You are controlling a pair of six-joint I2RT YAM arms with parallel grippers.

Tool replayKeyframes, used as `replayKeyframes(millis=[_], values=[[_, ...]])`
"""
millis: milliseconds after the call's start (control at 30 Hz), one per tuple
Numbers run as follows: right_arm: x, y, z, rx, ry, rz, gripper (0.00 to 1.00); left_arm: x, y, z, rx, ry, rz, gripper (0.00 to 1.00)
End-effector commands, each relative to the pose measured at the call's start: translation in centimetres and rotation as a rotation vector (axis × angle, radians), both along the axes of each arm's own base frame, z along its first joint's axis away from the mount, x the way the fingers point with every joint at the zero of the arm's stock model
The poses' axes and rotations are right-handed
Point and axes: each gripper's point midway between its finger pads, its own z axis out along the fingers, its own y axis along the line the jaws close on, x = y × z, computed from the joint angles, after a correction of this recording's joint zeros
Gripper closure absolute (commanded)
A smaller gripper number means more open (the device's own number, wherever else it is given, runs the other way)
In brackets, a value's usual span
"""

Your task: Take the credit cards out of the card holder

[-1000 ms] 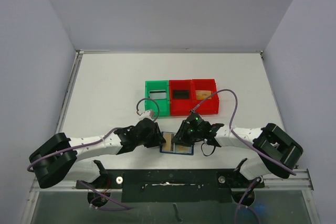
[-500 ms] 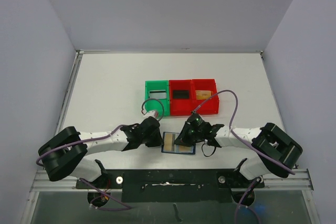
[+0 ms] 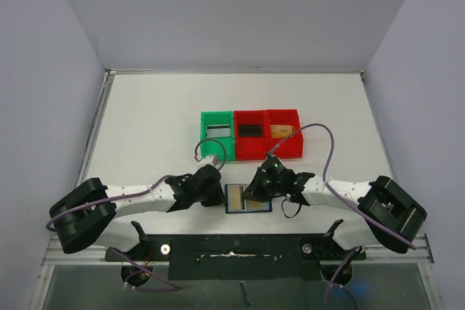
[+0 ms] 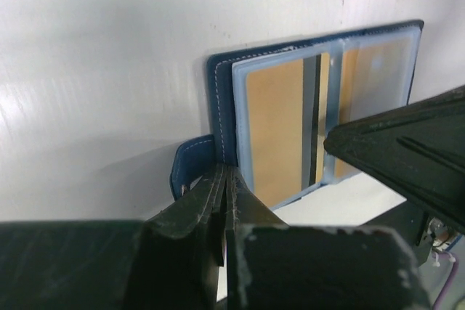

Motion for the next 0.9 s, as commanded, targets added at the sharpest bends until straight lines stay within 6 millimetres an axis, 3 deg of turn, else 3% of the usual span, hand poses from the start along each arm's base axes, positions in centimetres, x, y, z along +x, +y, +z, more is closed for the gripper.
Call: replayKeyframes(millis=[0, 33, 267, 500, 633, 867], values=[[0.9, 0.4, 1.8, -0.009, -0.058, 0.005, 0.98, -0.4, -0.3, 1.7, -0.053, -0.018, 0.012, 1.0], [0.8, 0.3, 1.7, -0.019, -0.052, 0.009, 0.96, -0.4, -0.3, 1.9, -0.055, -0.023, 0.014, 1.0], [0.9, -0.3, 2.0, -0.071, -0.064, 0.022, 0.85, 0.3, -0.3, 5.0, -0.072, -0.094, 0.037, 0.76], [0.9, -0.5, 2.4, -0.057, -0.085, 0.017, 0.78, 0.7, -4.0, 9.3, -0.25, -0.177, -0.07, 0.66], [0.8, -0.5, 2.2, -0.054, -0.079, 0.01, 0.78, 0.8, -5.1, 8.5, -0.241, -0.157, -0.103, 0.66], [0.4, -0.3, 1.4, -0.04, -0.048, 0.011, 0.78, 1.0, -4.2, 4.7, -0.112, -0.098, -0.076, 0.69]])
